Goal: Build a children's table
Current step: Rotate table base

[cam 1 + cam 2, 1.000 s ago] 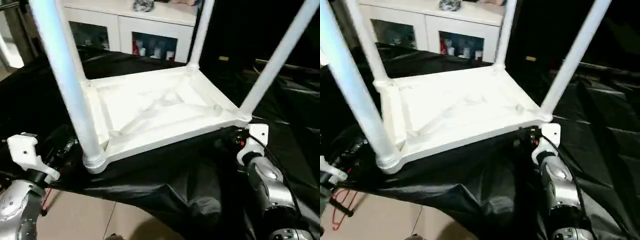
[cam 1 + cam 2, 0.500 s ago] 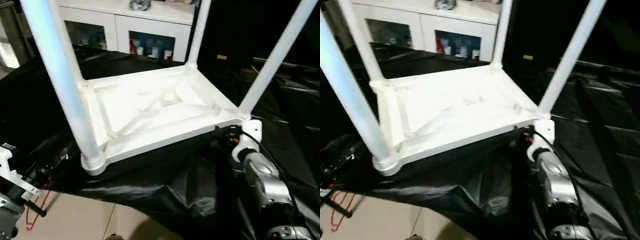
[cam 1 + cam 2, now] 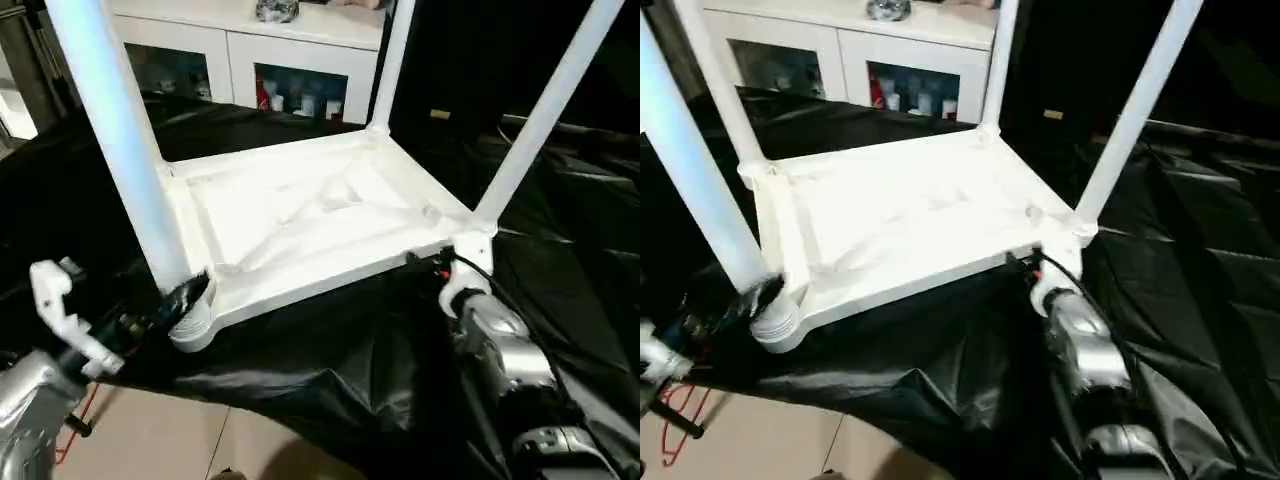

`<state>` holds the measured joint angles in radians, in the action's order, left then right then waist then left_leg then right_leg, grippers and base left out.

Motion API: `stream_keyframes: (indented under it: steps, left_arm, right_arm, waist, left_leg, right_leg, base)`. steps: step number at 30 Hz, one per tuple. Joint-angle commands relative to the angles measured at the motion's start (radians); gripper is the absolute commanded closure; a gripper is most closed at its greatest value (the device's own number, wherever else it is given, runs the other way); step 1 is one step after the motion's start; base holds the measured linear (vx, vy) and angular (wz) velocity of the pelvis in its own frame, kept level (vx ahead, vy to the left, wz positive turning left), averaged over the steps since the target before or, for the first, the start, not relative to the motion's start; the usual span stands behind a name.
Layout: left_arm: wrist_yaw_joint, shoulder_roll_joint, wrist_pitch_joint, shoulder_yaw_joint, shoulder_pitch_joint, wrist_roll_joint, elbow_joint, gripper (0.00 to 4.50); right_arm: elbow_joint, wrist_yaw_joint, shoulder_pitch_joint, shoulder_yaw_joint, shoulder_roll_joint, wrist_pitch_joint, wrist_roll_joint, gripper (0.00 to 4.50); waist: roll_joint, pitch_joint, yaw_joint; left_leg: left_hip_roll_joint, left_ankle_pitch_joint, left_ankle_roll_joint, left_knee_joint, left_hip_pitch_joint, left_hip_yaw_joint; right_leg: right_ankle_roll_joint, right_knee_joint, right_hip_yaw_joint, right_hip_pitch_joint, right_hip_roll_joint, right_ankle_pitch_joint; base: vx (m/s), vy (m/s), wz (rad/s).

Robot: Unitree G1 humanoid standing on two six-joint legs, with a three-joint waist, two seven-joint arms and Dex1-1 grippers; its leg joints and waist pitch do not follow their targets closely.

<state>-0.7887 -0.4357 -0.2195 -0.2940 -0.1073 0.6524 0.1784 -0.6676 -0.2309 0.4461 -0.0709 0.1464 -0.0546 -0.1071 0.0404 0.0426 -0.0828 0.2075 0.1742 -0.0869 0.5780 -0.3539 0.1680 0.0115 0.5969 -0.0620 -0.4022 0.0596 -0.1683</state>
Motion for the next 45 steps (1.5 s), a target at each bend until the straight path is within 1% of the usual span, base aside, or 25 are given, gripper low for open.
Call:
stream_keyframes:
  steps: [1,2,4,5,6,8,9,13,14,16,18,19,21,22,24,26,27,30,31,33,36,37,39,42,45]
  left_arm:
    - [-0.003,0.004,-0.016,0.039,0.016,-0.010,0.004,0.01]
    - [-0.008,0.006,-0.033,0.065,0.029,-0.008,0.019,0.01]
    - [-0.013,0.010,-0.067,0.101,0.047,0.004,0.048,0.01]
    - [-0.019,0.008,-0.079,0.113,0.050,0.008,0.059,0.01]
    - [-0.025,0.005,-0.085,0.125,0.051,0.008,0.067,0.01]
    - [-0.035,0.001,-0.108,0.145,0.055,0.020,0.087,0.01]
    - [-0.038,0.001,-0.131,0.159,0.057,0.040,0.109,0.01]
    - [-0.040,0.003,-0.174,0.193,0.062,0.074,0.153,0.01]
    - [-0.040,0.006,-0.190,0.211,0.070,0.081,0.166,0.01]
    - [-0.033,0.027,-0.221,0.242,0.094,0.099,0.191,0.01]
    - [-0.027,0.041,-0.240,0.257,0.109,0.115,0.202,0.01]
    - [-0.025,0.048,-0.249,0.269,0.117,0.122,0.207,0.01]
    - [-0.024,0.055,-0.269,0.287,0.127,0.137,0.215,0.01]
    - [-0.024,0.057,-0.279,0.299,0.135,0.140,0.217,0.01]
    - [-0.025,0.067,-0.286,0.318,0.149,0.139,0.213,0.01]
    - [-0.028,0.087,-0.288,0.345,0.167,0.129,0.206,0.01]
    - [-0.028,0.094,-0.291,0.352,0.173,0.125,0.204,0.01]
    - [-0.025,0.112,-0.289,0.366,0.187,0.115,0.194,0.01]
    - [-0.022,0.121,-0.283,0.372,0.196,0.106,0.186,0.01]
    - [-0.014,0.131,-0.264,0.380,0.210,0.084,0.169,0.01]
    - [0.006,0.140,-0.227,0.379,0.234,0.037,0.132,0.01]
    - [0.018,0.138,-0.215,0.376,0.243,0.012,0.113,0.01]
    - [0.026,0.134,-0.206,0.374,0.249,-0.008,0.099,0.01]
    - [0.033,0.114,-0.179,0.367,0.250,-0.057,0.068,0.01]
    - [0.022,0.100,-0.167,0.352,0.234,-0.062,0.062,0.01]
  right_arm:
    - [-0.043,-0.005,0.028,0.010,-0.007,0.012,0.012,0.82]
    - [-0.070,-0.011,0.044,0.020,-0.015,0.018,0.019,0.82]
    - [-0.112,-0.021,0.069,0.036,-0.028,0.022,0.031,0.82]
    - [-0.128,-0.022,0.078,0.042,-0.031,0.021,0.038,0.82]
    - [-0.145,-0.023,0.086,0.049,-0.034,0.024,0.045,0.82]
    - [-0.175,-0.025,0.105,0.056,-0.044,0.034,0.052,0.82]
    - [-0.192,-0.029,0.119,0.058,-0.053,0.042,0.052,0.82]
    - [-0.229,-0.043,0.146,0.064,-0.067,0.056,0.055,0.82]
    - [-0.251,-0.063,0.161,0.072,-0.076,0.066,0.060,0.82]
    - [-0.292,-0.103,0.189,0.090,-0.097,0.085,0.073,0.82]
    - [-0.311,-0.124,0.202,0.100,-0.111,0.095,0.075,0.82]
    - [-0.318,-0.139,0.209,0.106,-0.121,0.099,0.075,0.82]
    - [-0.325,-0.159,0.217,0.116,-0.134,0.106,0.075,0.82]
    - [-0.331,-0.174,0.223,0.121,-0.144,0.111,0.075,0.82]
    - [-0.342,-0.197,0.232,0.130,-0.159,0.124,0.077,0.82]
    - [-0.349,-0.240,0.235,0.148,-0.186,0.137,0.086,0.82]
    - [-0.354,-0.254,0.237,0.153,-0.192,0.143,0.091,0.82]
    - [-0.357,-0.281,0.233,0.165,-0.204,0.150,0.096,0.82]
    - [-0.362,-0.277,0.232,0.169,-0.208,0.155,0.102,0.82]
    - [-0.372,-0.263,0.234,0.165,-0.209,0.162,0.105,0.82]
    - [-0.396,-0.214,0.246,0.149,-0.197,0.170,0.113,0.82]
    - [-0.405,-0.183,0.252,0.137,-0.187,0.171,0.115,0.82]
    - [-0.411,-0.159,0.257,0.126,-0.179,0.172,0.113,0.82]
    - [-0.408,-0.123,0.256,0.085,-0.151,0.174,0.086,0.82]
    - [-0.383,-0.133,0.237,0.066,-0.134,0.178,0.072,0.82]
  waist:
    - [-0.018,-0.044,0.003]
    - [-0.013,-0.044,0.005]
    - [-0.017,-0.045,0.006]
    - [-0.018,-0.044,0.010]
    - [-0.015,-0.044,0.012]
    - [-0.012,-0.045,0.017]
    - [-0.010,-0.045,0.018]
    - [-0.012,-0.045,0.017]
    - [-0.009,-0.046,0.020]
    - [-0.011,-0.044,0.021]
    - [-0.009,-0.045,0.022]
    - [-0.008,-0.043,0.027]
    - [-0.005,-0.044,0.028]
    - [-0.005,-0.045,0.029]
    - [-0.003,-0.044,0.034]
    - [-0.002,-0.044,0.035]
    - [-0.006,-0.046,0.035]
    - [-0.004,-0.047,0.037]
    - [-0.006,-0.047,0.036]
    - [-0.007,-0.048,0.035]
    - [-0.008,-0.046,0.033]
    - [-0.012,-0.047,0.031]
    - [-0.009,-0.046,0.030]
    - [-0.012,-0.046,0.024]
    - [-0.012,-0.046,0.017]
  left_leg:
    - [0.015,0.405,-0.039,-0.078,0.014,-0.005]
    - [0.015,0.402,-0.039,-0.080,0.010,-0.005]
    - [0.016,0.404,-0.042,-0.078,0.015,-0.004]
    - [0.014,0.403,-0.044,-0.079,0.010,-0.005]
    - [0.015,0.401,-0.044,-0.080,0.008,-0.005]
    - [0.015,0.405,-0.039,-0.076,0.012,-0.003]
    - [0.014,0.396,-0.036,-0.075,0.010,-0.003]
    - [0.016,0.382,-0.037,-0.075,0.009,-0.002]
    - [0.016,0.381,-0.037,-0.075,0.007,-0.002]
    - [0.015,0.385,-0.038,-0.075,0.008,-0.002]
    - [0.016,0.379,-0.041,-0.073,0.008,-0.002]
    - [0.016,0.381,-0.044,-0.075,0.004,-0.003]
    - [0.016,0.379,-0.043,-0.074,0.004,-0.004]
    - [0.016,0.378,-0.042,-0.073,0.004,-0.004]
    - [0.016,0.365,-0.038,-0.073,-0.001,-0.005]
    - [0.016,0.363,-0.035,-0.072,0.001,-0.003]
    - [0.016,0.352,-0.035,-0.071,0.001,-0.003]
    - [0.017,0.333,-0.031,-0.071,0.000,-0.002]
    - [0.018,0.330,-0.030,-0.071,0.001,-0.001]
    - [0.018,0.322,-0.029,-0.070,0.002,0.000]
    - [0.018,0.332,-0.030,-0.070,0.006,0.000]
    - [0.018,0.336,-0.032,-0.070,0.008,0.000]
    - [0.017,0.343,-0.034,-0.069,0.008,0.000]
    - [0.017,0.341,-0.034,-0.069,0.011,0.001]
    - [0.017,0.346,-0.035,-0.069,0.012,0.002]
  right_leg:
    - [0.090,-0.080,0.042,0.024,0.059,-0.415]
    - [0.095,-0.078,0.041,0.027,0.058,-0.406]
    - [0.105,-0.076,0.041,0.025,0.057,-0.393]
    - [0.113,-0.073,0.041,0.029,0.058,-0.389]
    - [0.112,-0.074,0.041,0.031,0.059,-0.391]
    - [0.115,-0.075,0.042,0.026,0.061,-0.404]
    - [0.118,-0.074,0.043,0.028,0.061,-0.403]
    - [0.128,-0.069,0.043,0.029,0.058,-0.377]
    - [0.132,-0.067,0.042,0.030,0.057,-0.370]
    - [0.131,-0.069,0.042,0.030,0.058,-0.384]
    - [0.134,-0.069,0.043,0.031,0.060,-0.384]
    - [0.135,-0.067,0.041,0.033,0.059,-0.384]
    - [0.131,-0.068,0.042,0.035,0.061,-0.390]
    - [0.133,-0.066,0.042,0.033,0.061,-0.385]
    - [0.137,-0.064,0.042,0.037,0.061,-0.380]
    - [0.139,-0.066,0.043,0.034,0.062,-0.384]
    - [0.146,-0.063,0.045,0.036,0.062,-0.366]
    - [0.158,-0.059,0.045,0.037,0.060,-0.325]
    - [0.164,-0.059,0.045,0.036,0.060,-0.314]
    - [0.175,-0.057,0.045,0.037,0.059,-0.287]
    - [0.176,-0.058,0.045,0.035,0.059,-0.295]
    - [0.177,-0.057,0.046,0.036,0.060,-0.296]
    - [0.166,-0.059,0.046,0.036,0.060,-0.312]
    - [0.157,-0.061,0.046,0.033,0.058,-0.318]
    - [0.156,-0.059,0.045,0.033,0.057,-0.313]
  base:
    - [0.000,0.000,0.00]
    - [0.000,0.000,0.00]
    - [0.000,0.000,0.00]
    - [0.000,0.000,0.00]
    - [0.000,0.000,0.00]
    - [0.000,0.000,0.00]
    - [0.000,0.000,0.00]
    - [0.000,0.000,0.00]
    - [0.000,0.000,0.00]
    - [0.000,0.000,0.00]
    - [0.000,0.000,0.00]
    - [0.000,0.000,0.00]
    - [0.000,0.000,0.00]
    - [0.000,0.000,0.00]
    - [0.000,0.000,0.00]
    - [0.000,0.000,0.00]
    - [0.000,0.000,0.00]
    - [0.000,0.000,0.00]
    - [0.000,0.000,0.00]
    - [0.000,0.000,0.00]
    - [0.000,0.000,0.00]
    - [0.000,0.000,0.00]
    - [0.000,0.000,0.00]
    - [0.000,0.000,0.00]
    - [0.000,0.000,0.00]
